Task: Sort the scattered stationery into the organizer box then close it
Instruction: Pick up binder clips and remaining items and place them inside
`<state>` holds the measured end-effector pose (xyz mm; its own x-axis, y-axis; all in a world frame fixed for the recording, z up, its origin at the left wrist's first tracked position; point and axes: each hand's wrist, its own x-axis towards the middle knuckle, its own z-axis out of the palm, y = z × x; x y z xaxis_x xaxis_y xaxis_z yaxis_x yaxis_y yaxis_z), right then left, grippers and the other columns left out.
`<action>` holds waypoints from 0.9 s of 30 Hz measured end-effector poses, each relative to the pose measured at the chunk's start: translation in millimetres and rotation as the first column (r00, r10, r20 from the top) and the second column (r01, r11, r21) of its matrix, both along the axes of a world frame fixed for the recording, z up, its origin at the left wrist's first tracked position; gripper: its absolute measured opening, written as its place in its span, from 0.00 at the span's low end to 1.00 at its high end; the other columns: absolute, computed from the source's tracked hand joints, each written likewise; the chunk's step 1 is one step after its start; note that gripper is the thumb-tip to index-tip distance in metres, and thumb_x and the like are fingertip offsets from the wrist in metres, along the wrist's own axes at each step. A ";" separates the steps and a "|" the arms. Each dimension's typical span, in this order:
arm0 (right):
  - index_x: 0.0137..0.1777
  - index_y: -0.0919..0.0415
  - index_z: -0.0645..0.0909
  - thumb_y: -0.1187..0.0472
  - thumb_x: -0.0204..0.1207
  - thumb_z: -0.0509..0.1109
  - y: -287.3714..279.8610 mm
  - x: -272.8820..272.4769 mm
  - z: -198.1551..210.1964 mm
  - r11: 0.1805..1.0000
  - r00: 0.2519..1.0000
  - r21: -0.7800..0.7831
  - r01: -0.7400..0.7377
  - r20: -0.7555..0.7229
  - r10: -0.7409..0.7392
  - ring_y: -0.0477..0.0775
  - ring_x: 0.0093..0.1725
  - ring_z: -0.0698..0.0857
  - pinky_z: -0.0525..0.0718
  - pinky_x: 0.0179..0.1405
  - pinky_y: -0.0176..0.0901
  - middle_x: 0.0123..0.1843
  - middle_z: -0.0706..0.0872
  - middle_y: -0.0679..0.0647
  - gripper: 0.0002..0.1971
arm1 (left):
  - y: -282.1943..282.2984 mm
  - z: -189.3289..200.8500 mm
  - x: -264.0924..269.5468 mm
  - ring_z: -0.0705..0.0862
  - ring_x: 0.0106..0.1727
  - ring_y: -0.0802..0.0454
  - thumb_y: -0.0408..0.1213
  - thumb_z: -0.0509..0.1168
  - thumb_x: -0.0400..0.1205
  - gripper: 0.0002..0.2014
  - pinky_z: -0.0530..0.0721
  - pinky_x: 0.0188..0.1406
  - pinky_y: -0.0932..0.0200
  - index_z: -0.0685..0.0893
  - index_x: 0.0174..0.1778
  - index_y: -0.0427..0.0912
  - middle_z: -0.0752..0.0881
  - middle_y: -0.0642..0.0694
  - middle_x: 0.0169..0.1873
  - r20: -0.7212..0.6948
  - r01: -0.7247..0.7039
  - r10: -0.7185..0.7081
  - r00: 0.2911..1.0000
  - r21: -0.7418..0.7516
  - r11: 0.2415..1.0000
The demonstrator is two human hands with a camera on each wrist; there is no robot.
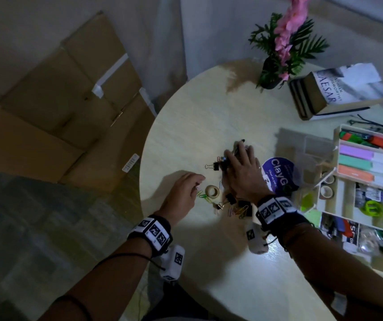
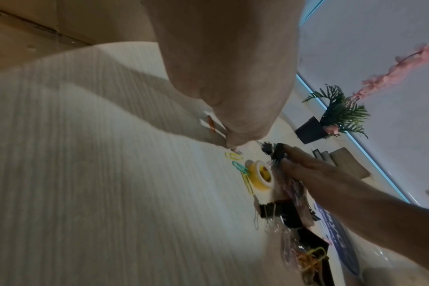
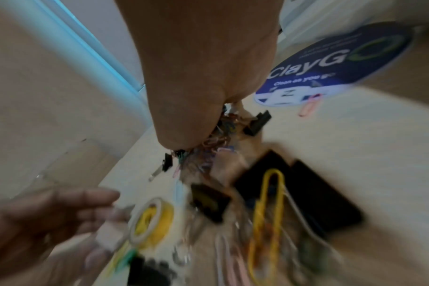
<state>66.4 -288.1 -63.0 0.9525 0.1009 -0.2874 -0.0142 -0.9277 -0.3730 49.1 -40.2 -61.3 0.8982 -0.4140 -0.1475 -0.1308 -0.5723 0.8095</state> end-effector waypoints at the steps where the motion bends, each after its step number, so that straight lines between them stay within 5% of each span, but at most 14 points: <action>1: 0.89 0.47 0.58 0.42 0.91 0.52 1.4 -9.5 0.6 1.000 1.000 0.008 -0.007 0.001 0.007 0.79 0.90 0.46 0.63 0.81 0.86 0.94 0.44 0.59 0.28 | -2.9 -0.5 -0.3 0.85 0.61 0.54 0.17 0.64 0.83 0.23 0.89 0.62 0.51 0.84 0.69 0.43 0.83 0.48 0.62 -0.002 0.013 -0.013 1.000 -0.003 1.000; 6: 0.90 0.46 0.58 0.49 0.90 0.60 -1.0 -49.1 7.6 0.995 1.000 0.103 0.002 0.005 -0.002 0.74 0.90 0.54 0.65 0.83 0.81 0.94 0.48 0.57 0.30 | -11.0 -0.6 -2.5 0.85 0.60 0.53 0.21 0.69 0.81 0.21 0.90 0.59 0.49 0.84 0.67 0.46 0.83 0.50 0.59 0.008 0.104 -0.105 0.994 0.046 0.993; 10: 0.91 0.66 0.56 0.65 0.84 0.69 -10.0 -79.4 23.5 0.936 0.973 0.288 0.200 0.055 -0.225 0.68 0.88 0.59 0.60 0.88 0.67 0.90 0.58 0.68 0.38 | -10.9 5.5 0.8 0.84 0.59 0.54 0.25 0.73 0.79 0.20 0.89 0.58 0.52 0.85 0.66 0.45 0.83 0.50 0.58 -0.009 0.155 -0.154 0.988 0.030 0.988; 13: 0.86 0.72 0.61 0.77 0.79 0.64 -14.6 -108.7 28.1 0.893 0.935 0.309 0.326 0.033 -0.353 0.74 0.83 0.65 0.68 0.84 0.71 0.84 0.65 0.72 0.35 | -18.3 16.0 7.8 0.82 0.63 0.51 0.31 0.73 0.79 0.16 0.87 0.59 0.52 0.86 0.63 0.43 0.83 0.49 0.59 0.029 0.135 -0.138 0.990 0.080 0.988; 18: 0.82 0.60 0.67 0.64 0.77 0.65 -16.9 -147.3 27.6 0.921 0.963 0.293 0.255 0.010 -0.270 0.74 0.75 0.73 0.81 0.73 0.70 0.82 0.67 0.67 0.31 | -53.2 25.7 25.4 0.84 0.59 0.45 0.39 0.75 0.81 0.14 0.88 0.55 0.44 0.86 0.61 0.44 0.85 0.46 0.58 0.060 0.092 -0.106 0.993 0.199 0.976; 22: 0.83 0.59 0.68 0.71 0.75 0.71 -18.5 -159.6 27.0 0.929 0.960 0.254 0.267 0.015 -0.280 0.74 0.73 0.74 0.82 0.70 0.71 0.82 0.67 0.67 0.35 | -93.4 35.6 33.3 0.85 0.55 0.45 0.49 0.74 0.83 0.14 0.90 0.51 0.45 0.89 0.58 0.43 0.86 0.44 0.57 0.050 0.072 -0.096 0.994 0.357 0.931; 27: 0.79 0.62 0.76 0.69 0.77 0.74 -29.4 -170.1 31.9 0.933 0.953 0.228 0.278 0.059 -0.298 0.69 0.71 0.78 0.82 0.70 0.64 0.76 0.74 0.66 0.29 | -125.9 42.1 39.8 0.89 0.36 0.42 0.54 0.75 0.81 0.23 0.88 0.34 0.54 0.87 0.31 0.38 0.90 0.42 0.32 0.018 0.017 -0.030 0.999 0.493 0.870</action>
